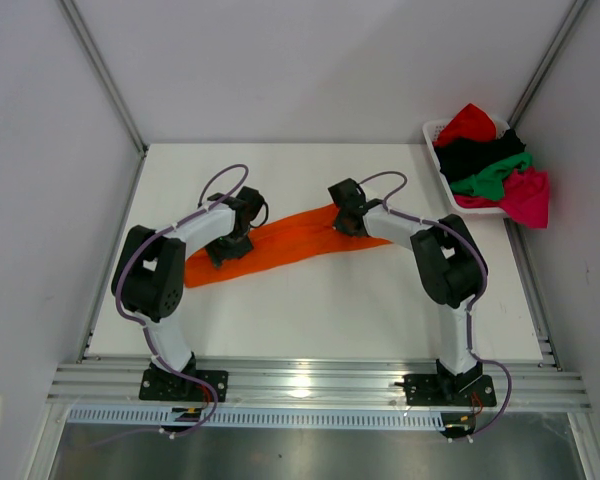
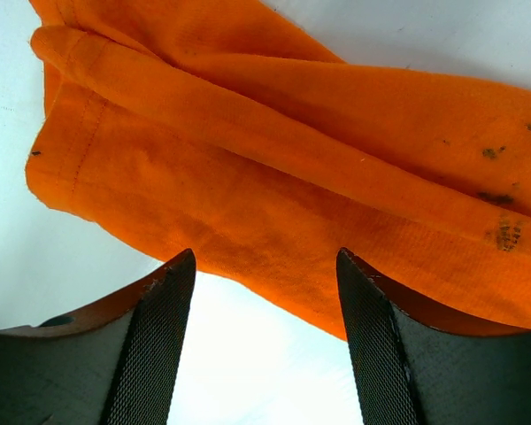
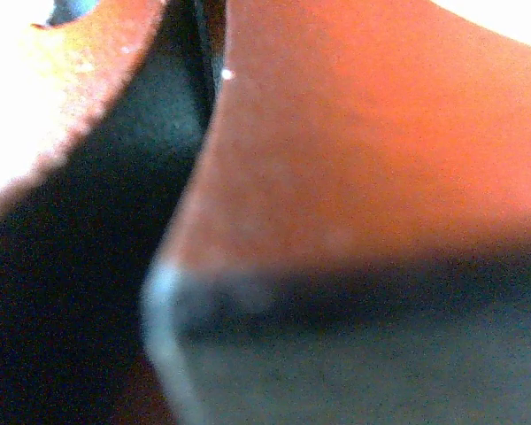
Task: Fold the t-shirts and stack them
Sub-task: Fold the tshirt
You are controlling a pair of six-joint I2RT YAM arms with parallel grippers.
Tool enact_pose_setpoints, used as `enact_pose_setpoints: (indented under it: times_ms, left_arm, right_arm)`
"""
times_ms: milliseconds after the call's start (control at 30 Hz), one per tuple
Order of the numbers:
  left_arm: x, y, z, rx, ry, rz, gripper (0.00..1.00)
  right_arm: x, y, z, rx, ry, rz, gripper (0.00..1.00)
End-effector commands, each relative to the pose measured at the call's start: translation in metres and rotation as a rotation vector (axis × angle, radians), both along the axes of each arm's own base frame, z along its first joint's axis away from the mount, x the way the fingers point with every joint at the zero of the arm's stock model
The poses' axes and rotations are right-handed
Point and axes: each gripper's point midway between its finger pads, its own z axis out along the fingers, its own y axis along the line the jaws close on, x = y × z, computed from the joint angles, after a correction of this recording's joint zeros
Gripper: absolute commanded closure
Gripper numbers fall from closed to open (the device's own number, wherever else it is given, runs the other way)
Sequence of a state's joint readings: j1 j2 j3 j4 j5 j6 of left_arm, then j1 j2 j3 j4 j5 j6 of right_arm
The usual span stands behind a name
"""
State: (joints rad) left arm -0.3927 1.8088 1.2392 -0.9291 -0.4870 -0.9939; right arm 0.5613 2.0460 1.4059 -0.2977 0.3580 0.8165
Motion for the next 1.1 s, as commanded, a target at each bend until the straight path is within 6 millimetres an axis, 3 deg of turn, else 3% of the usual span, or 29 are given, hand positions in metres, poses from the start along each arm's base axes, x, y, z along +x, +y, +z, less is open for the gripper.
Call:
enact_pose_setpoints:
  times_ms: [0,533,900,1067]
  left_arm:
    - [0.007,-0.002,0.006,0.01,-0.032,-0.005,0.32]
    - [0.006,-0.002,0.005,0.008,-0.037,-0.007,0.32]
    - [0.006,-0.002,0.005,0.011,-0.036,-0.013,0.32]
    - [0.007,-0.002,0.005,0.012,-0.038,-0.014,0.32]
  right_arm:
    - [0.011,0.008,0.02,0.014,-0.059,0.013,1.0]
    - [0.03,0.008,0.038,-0.029,-0.11,0.015,1.0]
    - [0.041,0.012,0.031,-0.042,-0.096,0.016,0.99]
    - [0.035,0.009,0.033,-0.049,-0.092,-0.005,0.71]
